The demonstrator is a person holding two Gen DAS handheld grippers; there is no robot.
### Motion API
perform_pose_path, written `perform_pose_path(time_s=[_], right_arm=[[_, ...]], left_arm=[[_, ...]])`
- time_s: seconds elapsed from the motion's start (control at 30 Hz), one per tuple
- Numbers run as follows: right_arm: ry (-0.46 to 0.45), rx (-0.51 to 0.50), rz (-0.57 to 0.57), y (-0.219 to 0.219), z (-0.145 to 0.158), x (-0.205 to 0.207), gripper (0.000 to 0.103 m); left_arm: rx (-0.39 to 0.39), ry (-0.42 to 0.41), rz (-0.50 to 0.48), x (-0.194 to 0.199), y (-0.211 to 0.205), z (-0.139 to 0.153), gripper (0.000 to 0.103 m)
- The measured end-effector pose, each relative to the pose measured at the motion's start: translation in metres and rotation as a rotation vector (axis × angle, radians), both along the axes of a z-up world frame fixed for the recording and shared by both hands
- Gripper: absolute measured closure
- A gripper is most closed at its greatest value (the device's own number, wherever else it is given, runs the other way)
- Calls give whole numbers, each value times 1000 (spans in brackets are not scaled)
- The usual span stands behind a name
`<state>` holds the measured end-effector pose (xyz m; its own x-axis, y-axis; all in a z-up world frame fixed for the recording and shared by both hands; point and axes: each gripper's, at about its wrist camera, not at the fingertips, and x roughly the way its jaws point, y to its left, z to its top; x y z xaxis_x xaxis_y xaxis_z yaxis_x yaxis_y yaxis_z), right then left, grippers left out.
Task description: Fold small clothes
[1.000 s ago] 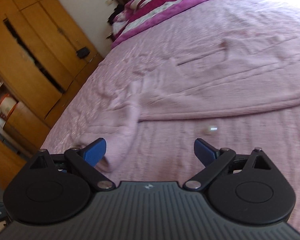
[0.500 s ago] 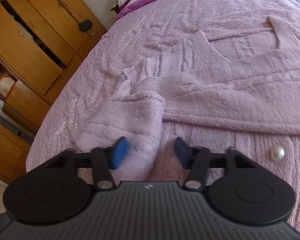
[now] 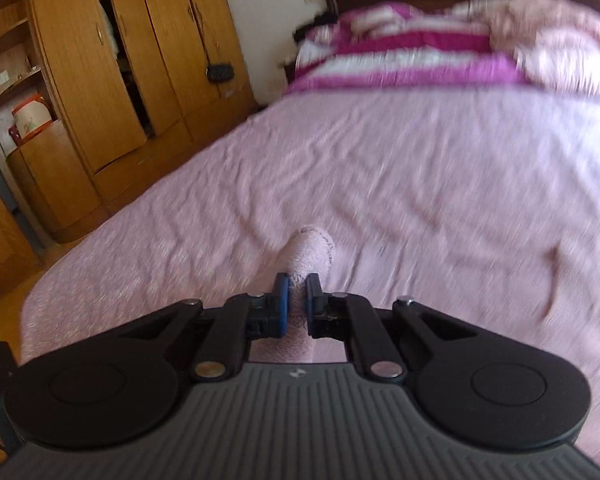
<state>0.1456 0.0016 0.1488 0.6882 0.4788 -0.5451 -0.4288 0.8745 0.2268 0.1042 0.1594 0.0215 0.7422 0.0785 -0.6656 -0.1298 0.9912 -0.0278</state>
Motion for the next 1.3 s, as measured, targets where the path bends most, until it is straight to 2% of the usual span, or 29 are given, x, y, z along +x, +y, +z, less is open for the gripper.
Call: perform_pose_path(time_s=[0.1, 0.17, 0.33, 0.4, 0.5, 0.53, 0.6, 0.73, 0.77, 0.8, 0.87, 0.9, 1.07, 1.3], right_arm=[[-75, -42, -29, -13, 10, -4, 94], [-81, -74, -52, -22, 6, -4, 94], [-23, -156, -133, -46, -30, 5, 94], [20, -191, -131, -52, -50, 10, 94], [113, -220, -143, -61, -79, 20, 93], [108, -205, -152, -63, -83, 19, 92], [103, -182, -160, -67, -84, 16, 78], [81, -172, -171, -66, -72, 7, 71], [58, -154, -176, -67, -66, 2, 68], [25, -136, -181, -65, -60, -4, 61], [-29, -108, -165, -59, -49, -20, 48], [-46, -93, -138, -54, -46, -24, 45], [-3, -73, 31, -24, -45, -28, 45], [74, -91, 44, 13, -74, -21, 45]], left_arm=[[2, -3, -3, 1, -1, -1, 36], [24, -6, -9, 0, -3, -2, 35], [33, -12, -7, -1, -6, -6, 34], [31, -13, -10, 0, -6, -7, 34], [44, -19, -20, -2, -6, -9, 34], [46, -21, -22, -2, -6, -10, 34], [44, -23, -20, -2, -5, -10, 33], [40, -31, -19, -4, -5, -11, 33], [42, -34, -19, -4, -5, -12, 33], [42, -36, -19, -5, -6, -13, 33], [40, -35, -18, -5, -5, -13, 32], [36, -35, -19, -5, -4, -13, 32], [21, -35, -19, -5, -2, -14, 31], [24, -44, -25, -6, -2, -15, 30]])
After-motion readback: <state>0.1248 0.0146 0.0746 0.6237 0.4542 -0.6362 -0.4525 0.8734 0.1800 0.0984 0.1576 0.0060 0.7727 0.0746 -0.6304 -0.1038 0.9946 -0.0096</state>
